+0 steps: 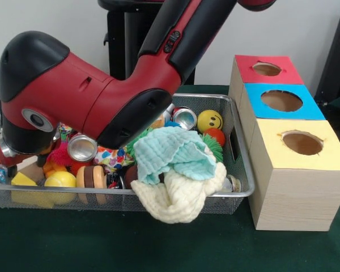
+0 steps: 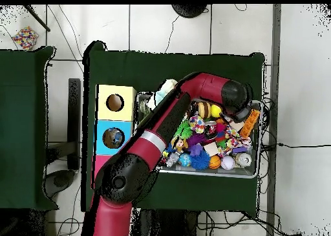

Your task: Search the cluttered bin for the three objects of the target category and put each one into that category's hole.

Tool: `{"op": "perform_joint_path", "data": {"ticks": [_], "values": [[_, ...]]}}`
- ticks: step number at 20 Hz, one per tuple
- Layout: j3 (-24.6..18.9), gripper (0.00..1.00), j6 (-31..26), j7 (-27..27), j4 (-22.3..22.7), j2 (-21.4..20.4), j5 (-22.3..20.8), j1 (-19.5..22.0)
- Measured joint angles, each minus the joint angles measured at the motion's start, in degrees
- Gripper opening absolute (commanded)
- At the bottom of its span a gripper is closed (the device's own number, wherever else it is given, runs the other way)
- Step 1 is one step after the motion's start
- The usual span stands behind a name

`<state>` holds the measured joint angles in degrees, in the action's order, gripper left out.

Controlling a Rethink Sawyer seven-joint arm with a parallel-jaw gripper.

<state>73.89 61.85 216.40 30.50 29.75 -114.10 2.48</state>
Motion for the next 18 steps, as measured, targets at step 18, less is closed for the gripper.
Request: {"op": "perform_joint_path", "data": {"ticks": [18], "values": [[0.3,1.0,-0.6,0.0,0.3,0.3,0.0,-0.1]]}}
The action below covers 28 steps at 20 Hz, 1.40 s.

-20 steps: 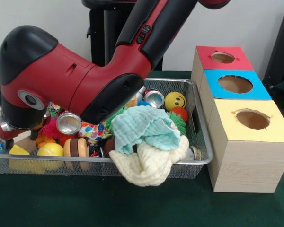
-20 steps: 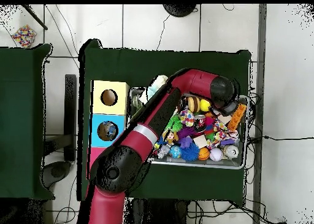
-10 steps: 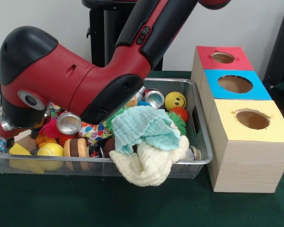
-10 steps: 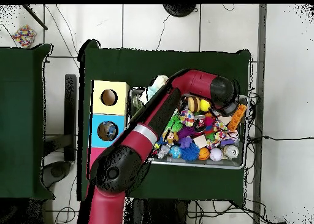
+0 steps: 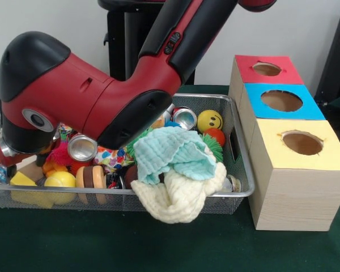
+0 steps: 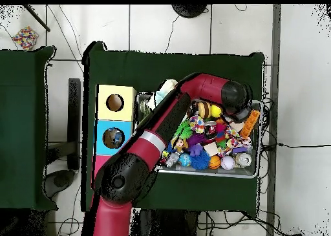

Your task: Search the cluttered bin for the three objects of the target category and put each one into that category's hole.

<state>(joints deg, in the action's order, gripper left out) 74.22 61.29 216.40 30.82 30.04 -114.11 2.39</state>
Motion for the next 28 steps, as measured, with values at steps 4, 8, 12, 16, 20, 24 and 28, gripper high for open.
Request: {"op": "perform_joint_path", "data": {"ticks": [4,8,12,16,20,24,28], "values": [[0.0,1.0,-1.3,0.0,0.4,0.0,0.0,-0.2],[0.0,1.0,-2.3,0.0,1.1,-0.2,0.0,-0.6],[0.2,1.0,-2.6,0.0,2.3,-0.6,-0.2,-0.7],[1.1,1.0,-2.6,0.0,4.2,-0.7,-1.5,-0.6],[2.3,1.0,-3.4,0.0,6.3,-0.8,-2.8,-0.5],[2.6,1.0,-5.6,0.0,7.9,-1.6,-3.1,-0.6],[2.4,1.0,-7.0,0.0,8.6,-2.8,-3.0,-0.6]]}}
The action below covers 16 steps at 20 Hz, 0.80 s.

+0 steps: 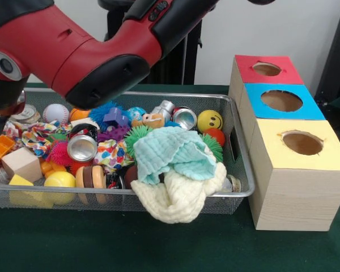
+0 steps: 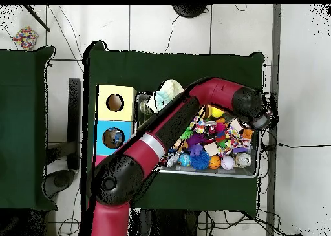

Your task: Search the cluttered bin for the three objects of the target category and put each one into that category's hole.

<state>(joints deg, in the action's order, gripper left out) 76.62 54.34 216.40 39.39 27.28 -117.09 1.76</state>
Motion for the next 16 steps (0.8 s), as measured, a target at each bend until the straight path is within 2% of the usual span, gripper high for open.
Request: {"op": "perform_joint_path", "data": {"ticks": [8,16], "values": [[-2.7,1.0,-0.3,0.0,0.0,-2.6,2.7,-0.1],[-4.6,1.0,-1.1,0.0,0.0,-3.4,5.4,-0.1]]}}
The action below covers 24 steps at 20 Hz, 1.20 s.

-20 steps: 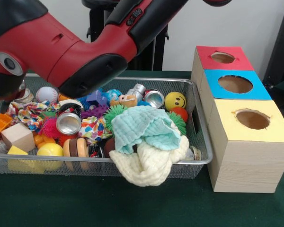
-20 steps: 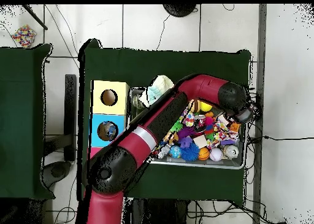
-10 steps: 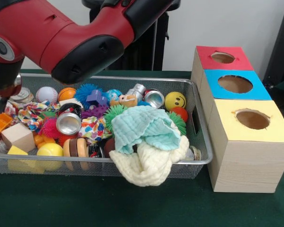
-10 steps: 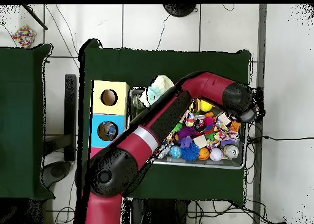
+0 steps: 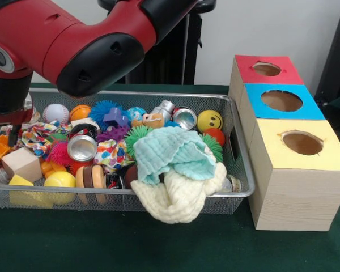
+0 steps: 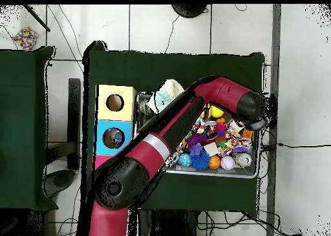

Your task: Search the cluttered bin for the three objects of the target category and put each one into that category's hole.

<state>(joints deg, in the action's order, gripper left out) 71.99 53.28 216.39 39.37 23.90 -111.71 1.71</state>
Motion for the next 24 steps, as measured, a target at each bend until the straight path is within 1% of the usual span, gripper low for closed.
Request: {"op": "perform_joint_path", "data": {"ticks": [8,15,24], "values": [[0.4,1.0,-2.6,0.0,0.0,1.0,-0.5,0.0],[0.4,1.0,-6.4,0.0,0.0,1.1,-0.5,0.1],[-1.1,1.0,-6.8,0.0,0.0,0.3,0.1,0.1]]}}
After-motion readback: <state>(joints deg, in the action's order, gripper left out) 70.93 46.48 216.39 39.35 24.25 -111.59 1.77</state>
